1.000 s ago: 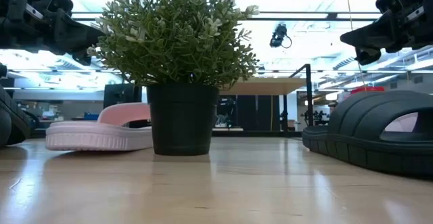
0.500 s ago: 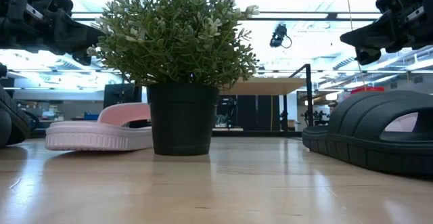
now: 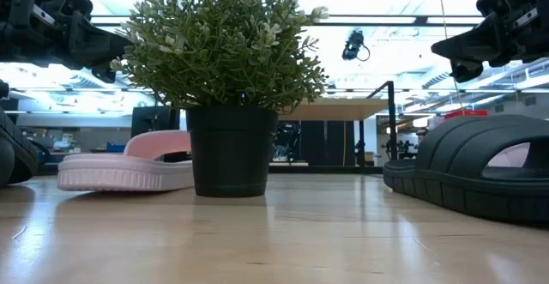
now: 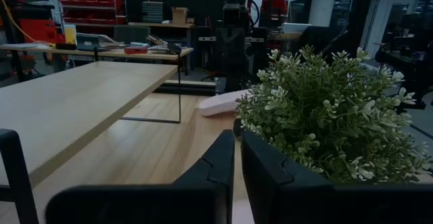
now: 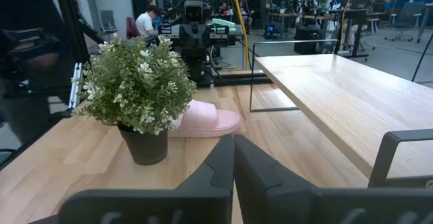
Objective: Pick and place slides into the shelf
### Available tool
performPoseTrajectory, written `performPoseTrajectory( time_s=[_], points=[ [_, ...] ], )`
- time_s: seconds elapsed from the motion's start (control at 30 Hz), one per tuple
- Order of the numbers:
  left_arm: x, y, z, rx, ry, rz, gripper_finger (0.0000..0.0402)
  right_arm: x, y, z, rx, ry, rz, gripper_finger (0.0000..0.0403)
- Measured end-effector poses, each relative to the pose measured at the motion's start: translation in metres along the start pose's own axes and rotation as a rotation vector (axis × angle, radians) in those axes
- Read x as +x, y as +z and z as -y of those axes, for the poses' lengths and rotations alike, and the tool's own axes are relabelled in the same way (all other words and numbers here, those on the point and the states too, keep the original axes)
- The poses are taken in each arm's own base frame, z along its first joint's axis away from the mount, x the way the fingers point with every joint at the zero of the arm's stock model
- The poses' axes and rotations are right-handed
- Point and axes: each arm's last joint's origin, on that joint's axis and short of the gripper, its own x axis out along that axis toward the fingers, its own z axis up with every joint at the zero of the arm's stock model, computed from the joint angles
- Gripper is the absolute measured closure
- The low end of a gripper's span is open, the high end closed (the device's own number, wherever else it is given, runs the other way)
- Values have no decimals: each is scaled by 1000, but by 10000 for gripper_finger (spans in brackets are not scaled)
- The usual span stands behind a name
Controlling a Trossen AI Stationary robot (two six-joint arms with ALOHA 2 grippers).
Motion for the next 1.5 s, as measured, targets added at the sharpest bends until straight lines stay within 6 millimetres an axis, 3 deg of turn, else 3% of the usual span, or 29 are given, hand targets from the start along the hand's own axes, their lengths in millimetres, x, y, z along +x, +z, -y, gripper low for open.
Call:
performPoseTrajectory(
  time_s=[1.5],
  points=[
    [0,0,0,0,0,0,362,0,0,0,0,0,0,389]
  ],
)
